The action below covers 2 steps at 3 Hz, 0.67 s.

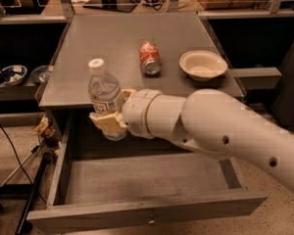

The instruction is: Place blue plastic bottle into top drawer

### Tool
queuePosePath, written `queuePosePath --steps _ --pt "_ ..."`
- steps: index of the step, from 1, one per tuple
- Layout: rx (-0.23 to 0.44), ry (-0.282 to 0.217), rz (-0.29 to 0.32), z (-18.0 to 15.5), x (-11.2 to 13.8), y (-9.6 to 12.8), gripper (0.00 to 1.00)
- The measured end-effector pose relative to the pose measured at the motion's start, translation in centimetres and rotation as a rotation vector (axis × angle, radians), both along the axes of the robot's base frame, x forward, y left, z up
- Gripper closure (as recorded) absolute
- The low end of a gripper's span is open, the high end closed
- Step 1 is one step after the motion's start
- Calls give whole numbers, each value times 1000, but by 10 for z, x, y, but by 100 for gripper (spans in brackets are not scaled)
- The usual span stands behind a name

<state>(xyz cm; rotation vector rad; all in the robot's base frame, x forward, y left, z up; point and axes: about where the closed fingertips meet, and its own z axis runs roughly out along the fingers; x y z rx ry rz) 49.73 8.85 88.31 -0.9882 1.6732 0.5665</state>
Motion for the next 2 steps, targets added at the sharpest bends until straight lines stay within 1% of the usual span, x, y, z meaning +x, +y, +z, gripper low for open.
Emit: queuePosePath --steps 1,2 --pt "1 33 -59 -15 -32 0 100" --pt "4 38 -108 -16 -39 -18 100"
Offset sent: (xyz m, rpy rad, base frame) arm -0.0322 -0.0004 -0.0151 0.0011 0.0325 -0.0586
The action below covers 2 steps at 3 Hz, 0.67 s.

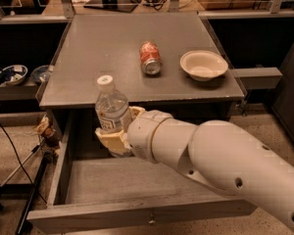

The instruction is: Place blue plastic bottle into top drawer

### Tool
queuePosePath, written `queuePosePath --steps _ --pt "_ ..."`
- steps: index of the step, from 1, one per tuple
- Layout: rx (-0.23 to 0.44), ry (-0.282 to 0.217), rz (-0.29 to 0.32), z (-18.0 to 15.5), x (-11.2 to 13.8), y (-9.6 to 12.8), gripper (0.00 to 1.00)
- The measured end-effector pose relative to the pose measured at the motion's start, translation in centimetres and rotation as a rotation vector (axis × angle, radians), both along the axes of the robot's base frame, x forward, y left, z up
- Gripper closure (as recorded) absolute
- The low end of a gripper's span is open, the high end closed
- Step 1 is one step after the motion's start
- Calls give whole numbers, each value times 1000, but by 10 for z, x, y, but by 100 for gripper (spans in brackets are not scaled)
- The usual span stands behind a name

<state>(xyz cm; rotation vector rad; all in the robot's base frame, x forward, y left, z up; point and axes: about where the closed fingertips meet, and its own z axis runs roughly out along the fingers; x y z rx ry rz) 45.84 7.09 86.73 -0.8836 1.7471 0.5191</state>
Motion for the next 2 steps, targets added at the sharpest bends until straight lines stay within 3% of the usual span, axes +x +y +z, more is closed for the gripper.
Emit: queuePosePath --steps 1,2 --pt "-15 7 -1 -11 0 8 100" --pt "-28 -21 -63 -26 16 2 100"
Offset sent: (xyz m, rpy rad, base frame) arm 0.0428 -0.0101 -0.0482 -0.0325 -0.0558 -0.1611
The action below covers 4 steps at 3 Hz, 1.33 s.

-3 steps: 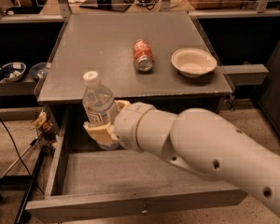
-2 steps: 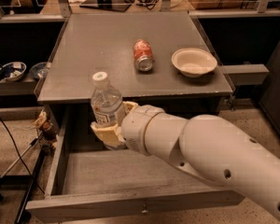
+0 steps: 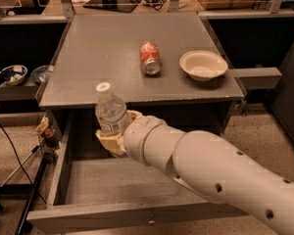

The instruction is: Place blue plastic bottle into top drawer

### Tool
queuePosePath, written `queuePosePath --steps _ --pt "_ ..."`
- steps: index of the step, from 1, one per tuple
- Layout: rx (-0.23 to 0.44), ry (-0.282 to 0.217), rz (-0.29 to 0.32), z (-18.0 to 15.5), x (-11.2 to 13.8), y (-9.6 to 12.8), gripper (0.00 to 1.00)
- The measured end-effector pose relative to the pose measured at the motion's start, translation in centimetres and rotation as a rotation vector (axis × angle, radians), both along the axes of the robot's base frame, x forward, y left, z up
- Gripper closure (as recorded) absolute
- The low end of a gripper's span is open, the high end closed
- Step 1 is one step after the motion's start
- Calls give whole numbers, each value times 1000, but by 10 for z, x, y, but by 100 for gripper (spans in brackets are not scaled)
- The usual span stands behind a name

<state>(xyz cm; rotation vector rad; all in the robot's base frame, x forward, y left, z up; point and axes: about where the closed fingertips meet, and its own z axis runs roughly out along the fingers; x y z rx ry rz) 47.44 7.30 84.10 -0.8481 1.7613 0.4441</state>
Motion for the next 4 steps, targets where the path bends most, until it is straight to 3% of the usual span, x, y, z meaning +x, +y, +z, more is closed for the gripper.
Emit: queuePosePath --steps 1,2,4 --pt "9 -39 -79 -16 20 -12 100" --pt "3 -32 -81 -19 18 -11 100" --pt "-21 17 -202 -63 22 -28 100"
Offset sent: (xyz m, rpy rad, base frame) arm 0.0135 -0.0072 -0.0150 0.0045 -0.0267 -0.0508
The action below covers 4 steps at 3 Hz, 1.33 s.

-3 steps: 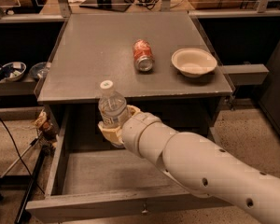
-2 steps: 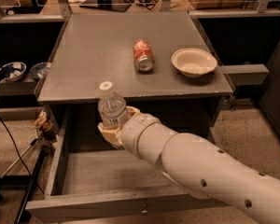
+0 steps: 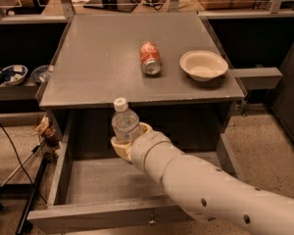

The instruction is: Place blue plastic bottle into top drawer

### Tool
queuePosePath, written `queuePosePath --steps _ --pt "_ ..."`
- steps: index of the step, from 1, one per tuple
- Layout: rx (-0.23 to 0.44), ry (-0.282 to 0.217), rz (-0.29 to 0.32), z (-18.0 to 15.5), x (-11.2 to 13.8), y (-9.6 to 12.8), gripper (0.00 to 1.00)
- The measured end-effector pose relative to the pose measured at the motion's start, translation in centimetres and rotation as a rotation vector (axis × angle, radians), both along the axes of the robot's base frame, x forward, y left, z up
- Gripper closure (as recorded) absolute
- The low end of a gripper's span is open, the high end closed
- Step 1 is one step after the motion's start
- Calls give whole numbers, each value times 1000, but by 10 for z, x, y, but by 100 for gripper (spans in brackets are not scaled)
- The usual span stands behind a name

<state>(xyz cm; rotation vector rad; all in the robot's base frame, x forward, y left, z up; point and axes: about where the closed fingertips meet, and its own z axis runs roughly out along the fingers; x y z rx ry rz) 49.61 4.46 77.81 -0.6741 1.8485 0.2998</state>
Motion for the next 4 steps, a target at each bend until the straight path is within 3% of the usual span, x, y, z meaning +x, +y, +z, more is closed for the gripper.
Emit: queuePosePath --steps 1,2,4 --pt "0 0 0 0 0 0 100" --pt "3 2 -39 -8 -3 8 100" --pt "19 -43 -188 -15 24 -3 100"
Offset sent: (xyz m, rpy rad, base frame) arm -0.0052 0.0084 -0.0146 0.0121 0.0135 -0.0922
